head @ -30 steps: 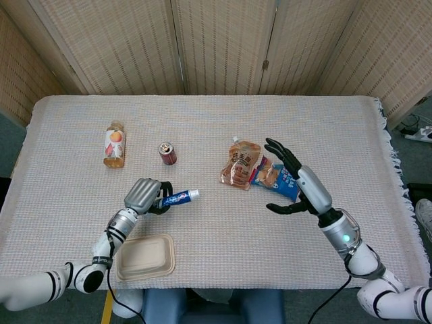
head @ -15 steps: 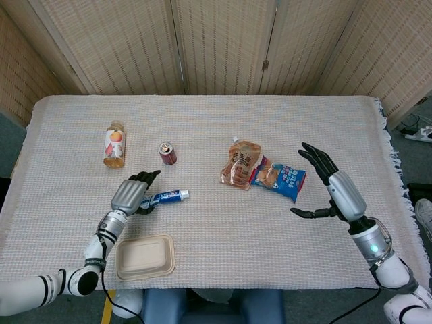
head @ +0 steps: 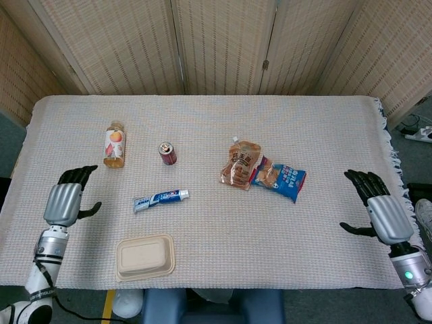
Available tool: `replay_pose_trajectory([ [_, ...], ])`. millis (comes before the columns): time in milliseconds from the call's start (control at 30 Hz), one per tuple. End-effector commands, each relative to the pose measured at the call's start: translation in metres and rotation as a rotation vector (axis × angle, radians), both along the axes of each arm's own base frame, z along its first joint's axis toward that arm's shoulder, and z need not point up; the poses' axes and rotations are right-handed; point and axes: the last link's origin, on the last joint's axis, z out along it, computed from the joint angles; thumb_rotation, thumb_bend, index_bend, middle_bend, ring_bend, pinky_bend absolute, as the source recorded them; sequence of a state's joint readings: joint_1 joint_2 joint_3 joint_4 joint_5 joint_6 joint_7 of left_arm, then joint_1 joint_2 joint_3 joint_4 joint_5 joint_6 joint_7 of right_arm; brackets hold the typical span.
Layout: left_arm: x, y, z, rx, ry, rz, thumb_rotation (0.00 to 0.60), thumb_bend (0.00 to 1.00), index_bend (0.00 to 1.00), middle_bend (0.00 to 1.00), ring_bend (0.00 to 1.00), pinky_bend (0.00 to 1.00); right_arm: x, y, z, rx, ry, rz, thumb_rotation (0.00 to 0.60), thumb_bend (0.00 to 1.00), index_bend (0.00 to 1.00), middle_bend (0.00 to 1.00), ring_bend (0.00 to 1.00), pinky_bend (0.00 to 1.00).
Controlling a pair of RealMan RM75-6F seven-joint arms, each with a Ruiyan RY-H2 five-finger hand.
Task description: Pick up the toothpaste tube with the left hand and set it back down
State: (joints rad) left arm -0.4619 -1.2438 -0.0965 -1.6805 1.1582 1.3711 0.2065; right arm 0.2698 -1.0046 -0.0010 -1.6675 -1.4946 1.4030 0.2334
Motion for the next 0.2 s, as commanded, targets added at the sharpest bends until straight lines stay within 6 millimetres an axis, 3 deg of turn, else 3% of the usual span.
replay_pose_trajectory([
  [33, -0.012, -0.031, 0.021, 0.048, -0.003, 0.010, 0.600, 0.32, 0.19, 0.22, 0.19, 0.15, -0.007, 0.009, 0.003, -0.007, 0.007, -0.020, 0.600, 0.15, 0.00, 0.04, 0.01, 0.00],
  [200, -0.020, -0.064, 0.026, 0.080, 0.030, 0.012, 0.600, 0.32, 0.20, 0.22, 0.19, 0.13, -0.015, 0.021, 0.002, -0.022, -0.002, -0.047, 0.600, 0.15, 0.00, 0.00, 0.00, 0.00],
])
